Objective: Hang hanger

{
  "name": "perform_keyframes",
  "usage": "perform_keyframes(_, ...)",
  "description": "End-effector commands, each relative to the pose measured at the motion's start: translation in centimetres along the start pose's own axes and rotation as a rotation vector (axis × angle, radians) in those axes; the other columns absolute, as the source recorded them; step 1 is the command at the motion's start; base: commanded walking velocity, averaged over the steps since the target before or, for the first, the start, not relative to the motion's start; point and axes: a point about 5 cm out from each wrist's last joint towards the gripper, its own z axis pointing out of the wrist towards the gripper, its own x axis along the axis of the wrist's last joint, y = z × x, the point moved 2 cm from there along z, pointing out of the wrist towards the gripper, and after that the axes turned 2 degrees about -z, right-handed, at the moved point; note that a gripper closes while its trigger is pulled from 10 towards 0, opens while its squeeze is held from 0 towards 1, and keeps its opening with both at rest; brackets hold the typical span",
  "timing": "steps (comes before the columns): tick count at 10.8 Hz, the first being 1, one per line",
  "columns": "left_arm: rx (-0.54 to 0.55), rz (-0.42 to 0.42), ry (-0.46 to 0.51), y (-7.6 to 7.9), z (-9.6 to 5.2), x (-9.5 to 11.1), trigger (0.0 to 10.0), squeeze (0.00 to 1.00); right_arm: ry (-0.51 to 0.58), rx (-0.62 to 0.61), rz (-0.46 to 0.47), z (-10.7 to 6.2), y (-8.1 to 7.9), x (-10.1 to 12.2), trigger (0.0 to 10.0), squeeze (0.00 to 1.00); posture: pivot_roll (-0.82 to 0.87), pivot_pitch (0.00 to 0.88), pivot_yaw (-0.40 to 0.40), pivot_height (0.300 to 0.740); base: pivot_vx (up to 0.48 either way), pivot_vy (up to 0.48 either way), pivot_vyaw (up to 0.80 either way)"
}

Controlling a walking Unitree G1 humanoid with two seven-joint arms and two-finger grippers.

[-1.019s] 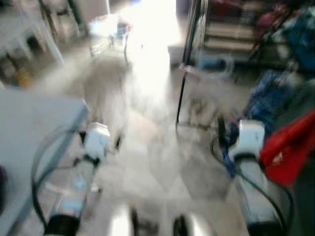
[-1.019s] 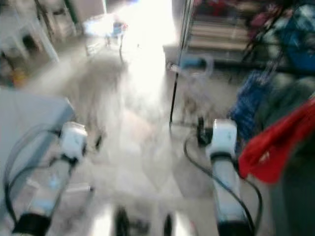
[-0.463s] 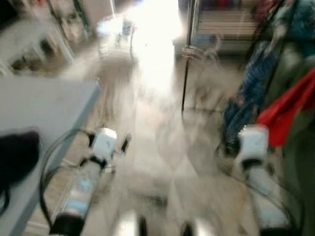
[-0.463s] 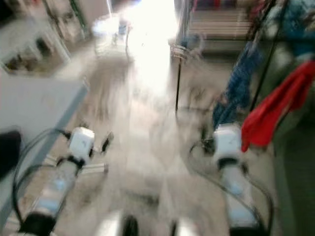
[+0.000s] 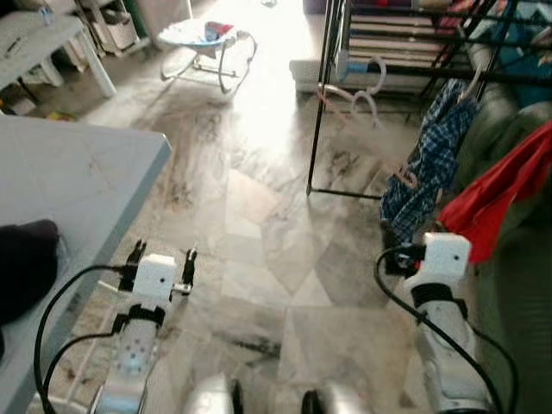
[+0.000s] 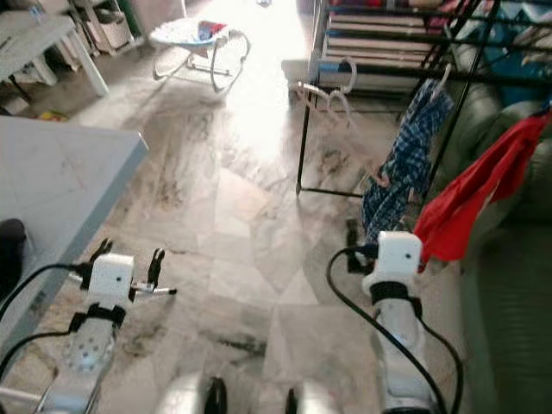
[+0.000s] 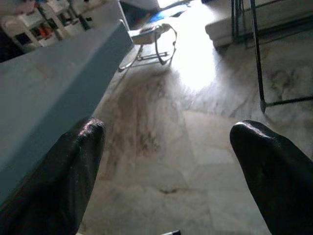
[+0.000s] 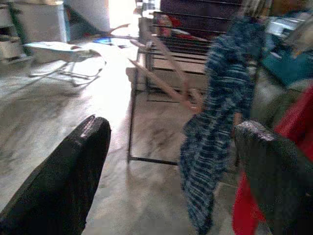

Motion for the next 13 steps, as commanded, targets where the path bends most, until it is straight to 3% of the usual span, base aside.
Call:
perform_keyframes(1,0.014,0.005,0.026,-0.2,0.4,0.7,10.0,0.00,-0.043,-0.027,0.029,-0.3,0.1,-0.9,10.0,0.00,-0.02,0.063,0.007,0.740,0.000,0.000,0.00)
perform_keyframes(2,0.002,0.017,0.036,0.0,0.7,1.0,10.0,0.00,-0.031,0.001,0.007,-0.2,-0.3,-0.7,10.0,0.00,-0.02,0.069,0.004,0.740,0.000,0.000,0.00)
perform_keyframes(5,-0.003,0.026,0.039,-0.2,0.8,1.1,10.0,0.00,-0.022,-0.015,-0.011,0.4,1.2,-0.3,10.0,0.00,-0.03,0.083,-0.009,0.740,-0.284,0.000,0.00)
perform_keyframes(8,-0.006,0.023,0.033,0.1,0.3,1.0,10.0,0.00,-0.028,0.022,-0.017,0.4,0.4,-0.3,10.0,0.00,-0.02,0.102,-0.019,0.740,-0.287,0.000,0.00)
perform_keyframes(13,-0.006,0.037,0.042,-0.2,0.9,1.3,10.0,0.00,-0.014,0.050,0.001,1.5,-0.1,0.1,10.0,0.00,0.00,0.096,-0.019,0.740,-0.283,0.000,0.00)
